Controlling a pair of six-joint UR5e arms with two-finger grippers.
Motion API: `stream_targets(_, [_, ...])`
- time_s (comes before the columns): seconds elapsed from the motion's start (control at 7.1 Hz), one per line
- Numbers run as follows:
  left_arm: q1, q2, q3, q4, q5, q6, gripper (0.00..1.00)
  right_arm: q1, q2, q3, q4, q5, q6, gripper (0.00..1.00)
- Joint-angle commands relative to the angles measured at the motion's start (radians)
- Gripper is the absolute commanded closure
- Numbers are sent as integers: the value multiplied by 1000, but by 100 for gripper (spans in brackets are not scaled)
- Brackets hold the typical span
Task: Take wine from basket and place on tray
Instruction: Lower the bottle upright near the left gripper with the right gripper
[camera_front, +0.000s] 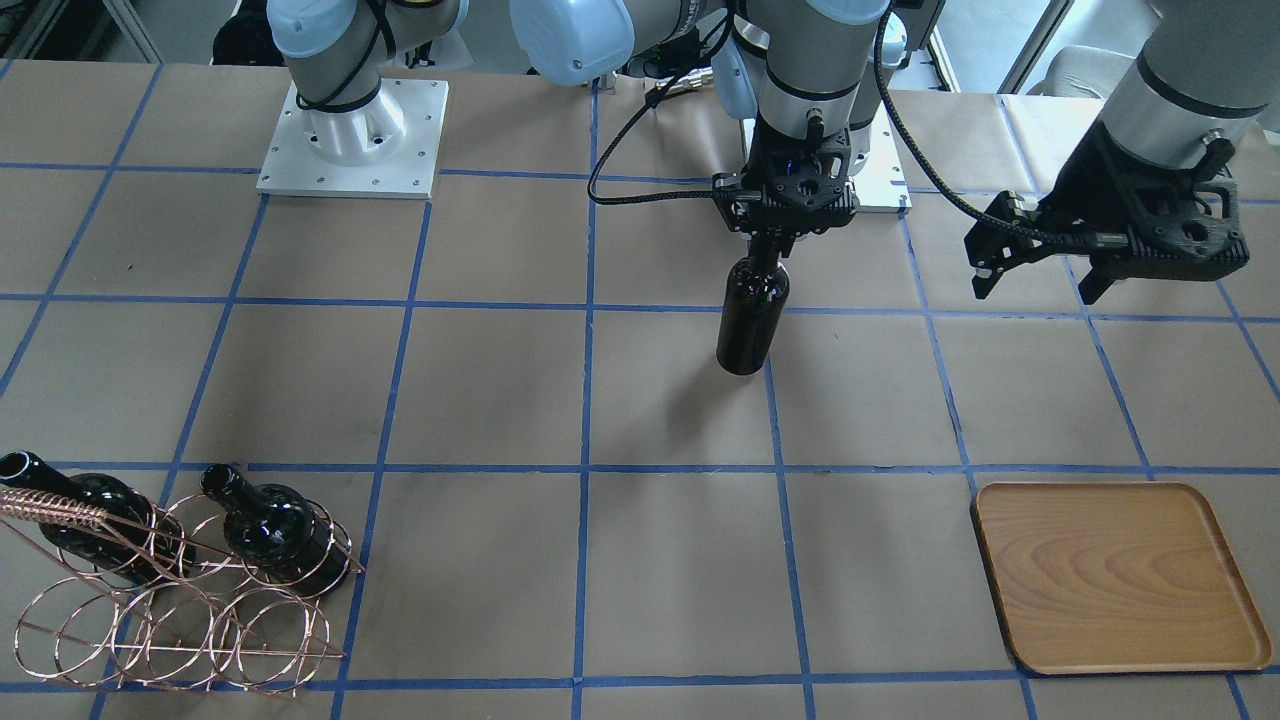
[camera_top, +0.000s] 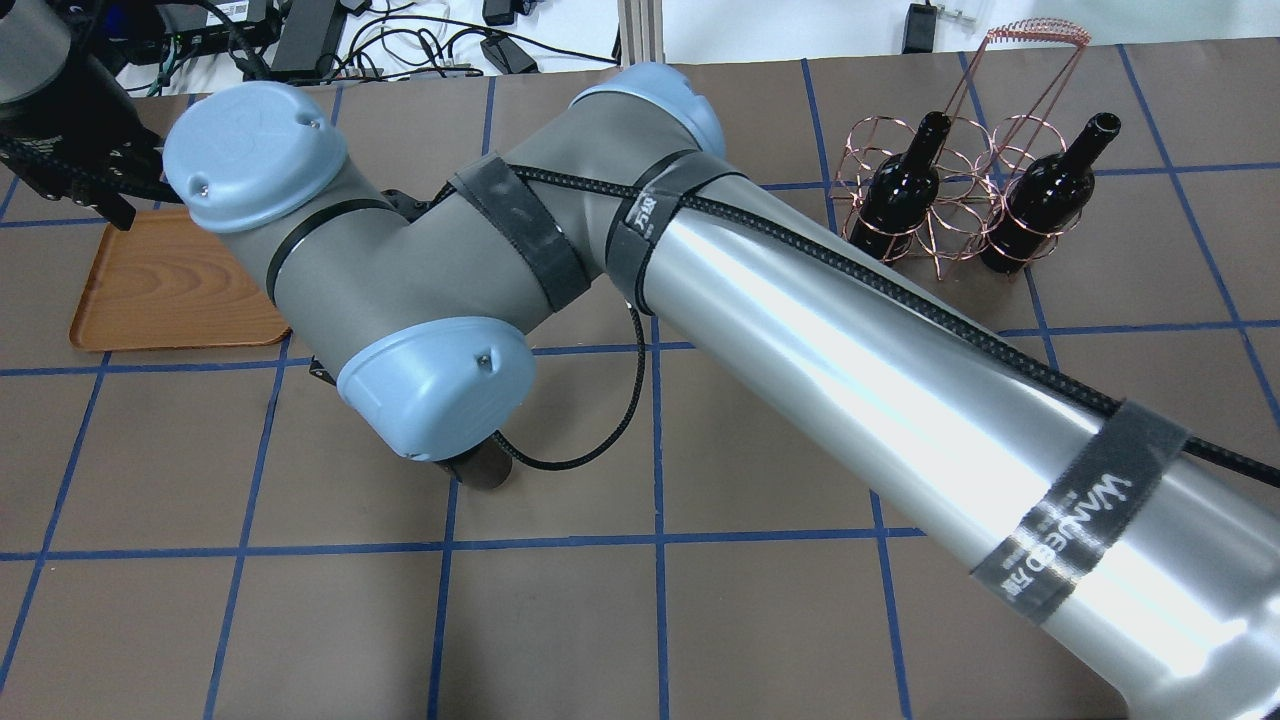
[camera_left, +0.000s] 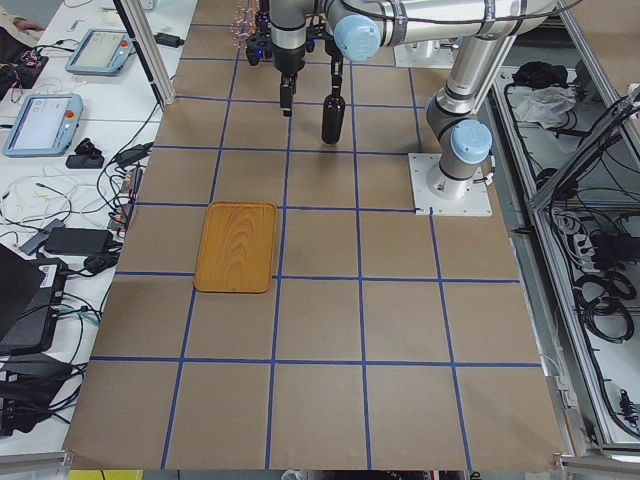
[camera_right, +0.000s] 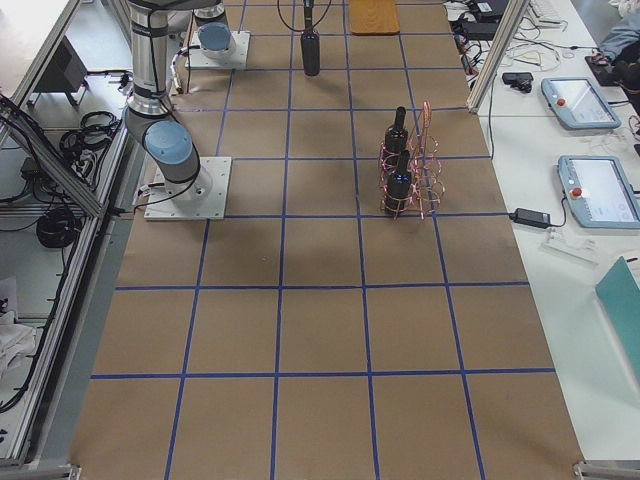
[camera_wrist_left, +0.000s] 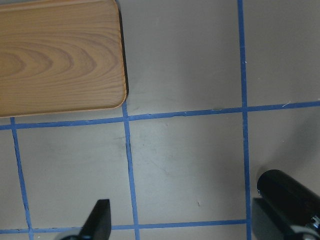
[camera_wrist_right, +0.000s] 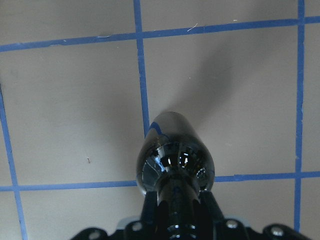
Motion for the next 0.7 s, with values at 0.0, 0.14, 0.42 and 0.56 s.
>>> stream_targets(0.0, [36, -3, 0, -2, -6, 39, 0, 10, 24, -1, -25, -19, 5, 88])
stream_targets(0.14, [37, -3, 0, -2, -5, 40, 0, 10, 26, -3, -28, -35, 5, 88])
stream_targets(0.42, [37, -2, 2, -2, -2, 40, 0, 10, 31, -3, -45, -36, 5, 88])
stream_targets(0.56, [33, -2, 3, -2, -3, 40, 0, 10, 31, -1, -46, -36, 5, 88])
